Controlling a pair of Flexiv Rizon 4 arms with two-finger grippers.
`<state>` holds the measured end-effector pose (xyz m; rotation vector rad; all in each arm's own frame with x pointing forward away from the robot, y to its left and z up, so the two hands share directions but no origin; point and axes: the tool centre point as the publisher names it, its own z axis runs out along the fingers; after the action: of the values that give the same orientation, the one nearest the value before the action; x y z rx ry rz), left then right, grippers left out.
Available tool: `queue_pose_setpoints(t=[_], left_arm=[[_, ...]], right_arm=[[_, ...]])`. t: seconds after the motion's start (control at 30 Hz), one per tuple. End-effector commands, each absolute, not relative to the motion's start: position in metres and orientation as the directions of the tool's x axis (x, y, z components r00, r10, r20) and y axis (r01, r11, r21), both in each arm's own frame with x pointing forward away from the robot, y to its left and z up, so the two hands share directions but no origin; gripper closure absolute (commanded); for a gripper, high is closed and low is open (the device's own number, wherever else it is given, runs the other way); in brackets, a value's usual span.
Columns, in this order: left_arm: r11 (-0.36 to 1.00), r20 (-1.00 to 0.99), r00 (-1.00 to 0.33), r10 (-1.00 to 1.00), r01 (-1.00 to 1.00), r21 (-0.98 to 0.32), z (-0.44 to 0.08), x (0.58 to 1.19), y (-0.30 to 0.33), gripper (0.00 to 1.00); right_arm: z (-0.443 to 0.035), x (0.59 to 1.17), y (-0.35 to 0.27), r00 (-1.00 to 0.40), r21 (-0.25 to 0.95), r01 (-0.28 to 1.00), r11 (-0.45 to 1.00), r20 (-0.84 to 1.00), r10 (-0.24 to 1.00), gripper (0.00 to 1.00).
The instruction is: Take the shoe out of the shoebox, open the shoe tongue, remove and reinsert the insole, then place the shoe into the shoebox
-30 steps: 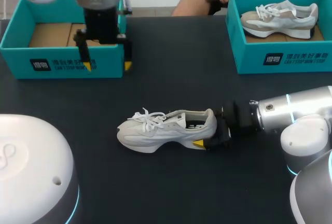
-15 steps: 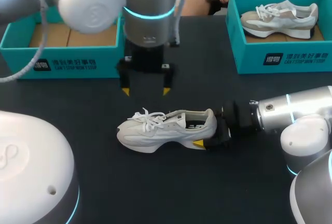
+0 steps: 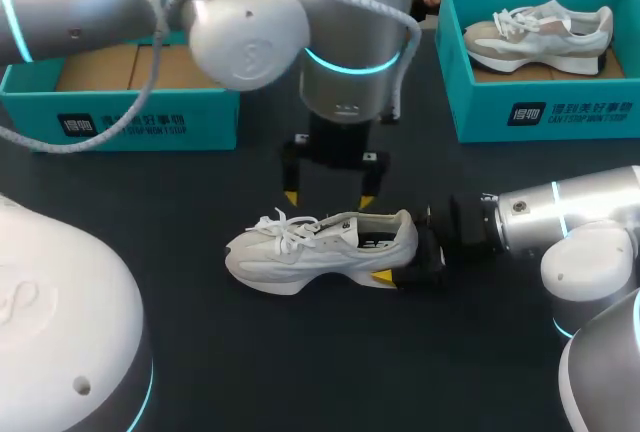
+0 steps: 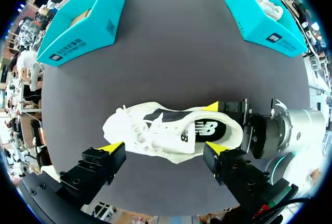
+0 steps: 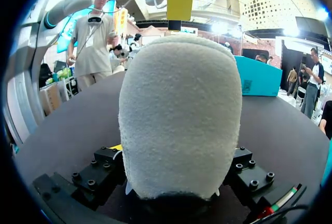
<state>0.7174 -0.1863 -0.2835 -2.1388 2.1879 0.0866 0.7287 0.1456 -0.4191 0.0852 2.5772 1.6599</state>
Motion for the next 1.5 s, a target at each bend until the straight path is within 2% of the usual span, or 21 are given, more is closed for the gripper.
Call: queue_pose_setpoints(t=[0.03, 0.53, 1.07, 1.1, 1.13, 1.17, 1.2, 1.33, 1.4, 1.5], left_arm=[[0.028, -0.153, -0.027, -0.988, -1.000, -0.007, -0.307, 0.721, -0.218, 0.00], [0.006, -0.242, -0.014, -0.970, -0.999, 0.035, -0.352, 0.722, -0.211, 0.00], [-0.033, -0.282, 0.016, -0.959, -0.998, 0.055, -0.358, 0.704, -0.162, 0.00], [-0.039, -0.278, 0.025, -0.960, -0.998, 0.046, -0.355, 0.704, -0.160, 0.02], [-0.037, -0.278, 0.027, -0.960, -0.999, 0.033, -0.353, 0.704, -0.158, 0.18], [-0.038, -0.275, 0.027, -0.961, -0.999, 0.032, -0.351, 0.704, -0.157, 0.44], [-0.040, -0.271, 0.030, -0.962, -0.999, 0.030, -0.350, 0.704, -0.155, 0.55], [-0.041, -0.260, 0.036, -0.965, -0.999, 0.015, -0.343, 0.705, -0.151, 0.74], [-0.037, -0.251, 0.033, -0.967, -0.999, 0.012, -0.339, 0.704, -0.149, 1.00], [-0.035, -0.239, 0.035, -0.970, -0.999, -0.005, -0.333, 0.702, -0.146, 1.00]], right_arm=[[-0.420, 0.728, 0.147, -0.996, 0.908, 0.007, 0.418, -0.033, 0.089, 1.00], [-0.420, 0.728, 0.147, -0.996, 0.908, 0.007, 0.418, -0.033, 0.089, 1.00], [-0.420, 0.728, 0.147, -0.996, 0.908, 0.007, 0.418, -0.033, 0.089, 1.00], [-0.420, 0.728, 0.147, -0.996, 0.908, 0.007, 0.418, -0.033, 0.089, 1.00], [-0.420, 0.728, 0.147, -0.996, 0.908, 0.007, 0.418, -0.033, 0.089, 1.00], [-0.420, 0.728, 0.147, -0.996, 0.908, 0.007, 0.418, -0.033, 0.089, 1.00], [-0.420, 0.728, 0.147, -0.996, 0.908, 0.007, 0.418, -0.033, 0.089, 1.00], [-0.420, 0.728, 0.147, -0.996, 0.908, 0.007, 0.418, -0.033, 0.089, 1.00], [-0.420, 0.728, 0.147, -0.996, 0.908, 0.007, 0.418, -0.033, 0.089, 1.00], [-0.420, 0.728, 0.147, -0.996, 0.908, 0.007, 0.418, -0.033, 0.089, 1.00]])
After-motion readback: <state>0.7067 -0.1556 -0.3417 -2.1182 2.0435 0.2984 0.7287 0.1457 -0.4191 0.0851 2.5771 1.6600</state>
